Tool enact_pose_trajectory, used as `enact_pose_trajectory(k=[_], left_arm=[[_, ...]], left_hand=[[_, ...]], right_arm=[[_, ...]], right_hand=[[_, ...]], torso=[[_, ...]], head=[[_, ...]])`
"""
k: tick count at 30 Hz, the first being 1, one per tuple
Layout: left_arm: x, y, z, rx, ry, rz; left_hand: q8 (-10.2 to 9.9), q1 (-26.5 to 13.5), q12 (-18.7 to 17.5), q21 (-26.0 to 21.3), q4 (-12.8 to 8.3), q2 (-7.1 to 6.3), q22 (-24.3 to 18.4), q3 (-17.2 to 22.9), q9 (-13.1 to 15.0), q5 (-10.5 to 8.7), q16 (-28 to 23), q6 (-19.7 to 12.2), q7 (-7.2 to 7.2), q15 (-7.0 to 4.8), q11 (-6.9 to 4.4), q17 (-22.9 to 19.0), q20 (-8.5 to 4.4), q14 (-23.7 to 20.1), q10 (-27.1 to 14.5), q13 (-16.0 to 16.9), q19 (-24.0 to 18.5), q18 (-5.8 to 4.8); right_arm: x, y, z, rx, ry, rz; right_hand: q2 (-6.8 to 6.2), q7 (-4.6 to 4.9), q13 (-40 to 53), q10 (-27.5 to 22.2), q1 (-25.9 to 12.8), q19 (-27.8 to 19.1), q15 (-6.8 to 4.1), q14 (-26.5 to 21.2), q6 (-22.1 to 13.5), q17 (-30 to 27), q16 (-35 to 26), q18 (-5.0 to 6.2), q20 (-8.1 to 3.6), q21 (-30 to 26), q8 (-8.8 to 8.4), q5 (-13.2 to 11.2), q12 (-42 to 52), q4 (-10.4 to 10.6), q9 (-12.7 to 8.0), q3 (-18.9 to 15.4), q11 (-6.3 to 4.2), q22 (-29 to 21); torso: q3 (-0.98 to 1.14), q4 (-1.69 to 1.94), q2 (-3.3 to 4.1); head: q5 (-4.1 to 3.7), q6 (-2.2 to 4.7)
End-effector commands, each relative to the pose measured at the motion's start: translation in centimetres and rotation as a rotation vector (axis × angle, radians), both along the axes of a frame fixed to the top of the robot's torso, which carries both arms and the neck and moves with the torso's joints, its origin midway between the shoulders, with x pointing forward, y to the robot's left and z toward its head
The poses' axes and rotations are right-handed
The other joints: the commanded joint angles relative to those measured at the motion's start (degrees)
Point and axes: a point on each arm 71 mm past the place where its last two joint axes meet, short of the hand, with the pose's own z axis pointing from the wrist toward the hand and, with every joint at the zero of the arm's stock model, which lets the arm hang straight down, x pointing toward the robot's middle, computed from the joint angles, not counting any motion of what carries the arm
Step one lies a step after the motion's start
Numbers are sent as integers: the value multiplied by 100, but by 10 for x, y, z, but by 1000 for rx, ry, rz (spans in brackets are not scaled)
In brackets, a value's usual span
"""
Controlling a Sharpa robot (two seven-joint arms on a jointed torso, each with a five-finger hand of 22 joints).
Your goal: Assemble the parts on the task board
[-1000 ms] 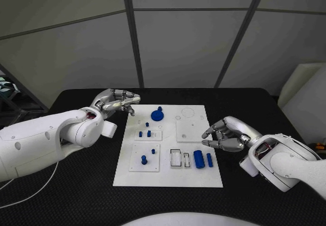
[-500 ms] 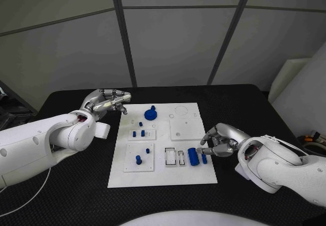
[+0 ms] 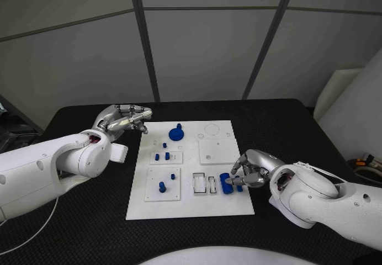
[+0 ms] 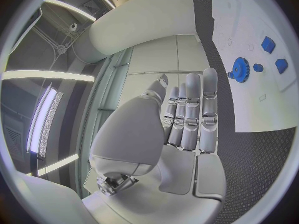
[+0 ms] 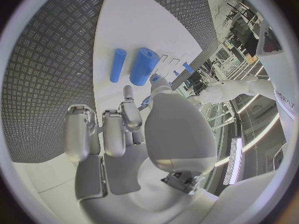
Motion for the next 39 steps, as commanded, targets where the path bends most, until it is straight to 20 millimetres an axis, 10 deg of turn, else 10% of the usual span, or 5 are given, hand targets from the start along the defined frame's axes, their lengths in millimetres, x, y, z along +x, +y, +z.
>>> enact_pose_trajectory(k=[1, 28, 39], left_arm=[[0, 0, 1, -9, -8, -2], [-1, 3, 0, -4, 13, -3], [-1, 4, 0, -3, 16, -4]], left_hand=[[10, -44, -31, -17, -4, -9, 9, 24, -8, 18, 7, 32, 20, -45, 10, -9, -29, 1, 39, -7, -19, 34], [-20, -71, -63, -15, 9, -33, 12, 27, -15, 18, 14, 6, 33, -38, 23, -11, -28, 5, 24, -21, -21, 30], [-29, -65, -73, -15, 4, -37, 13, 34, -16, 20, 15, -4, 36, -37, 25, -12, -28, 4, 18, -25, -22, 29]], right_arm=[[-1, 1, -3, -35, 6, 11], [-5, 17, -24, -71, 61, 20], [-11, 19, -9, 47, -47, -27]], right_hand=[[79, -21, 43, 45, -32, -9, 36, 303, -24, 25, 1, -53, 3, 8, 69, 18, 55, 0, 30, -69, -3, 602], [329, -136, 234, 134, -130, 56, -33, 349, 189, 270, 93, -76, -50, 72, 364, 55, 161, -6, 190, -283, -96, 695], [545, -234, 450, 287, 89, 230, -110, 397, 403, 517, 198, -134, -123, 232, 440, 478, 316, -19, 232, -265, -187, 907]], torso=[[-5, 8, 1], [-17, -17, -3], [-18, -18, -10]], head=[[21, -22], [99, -43], [111, -13]])
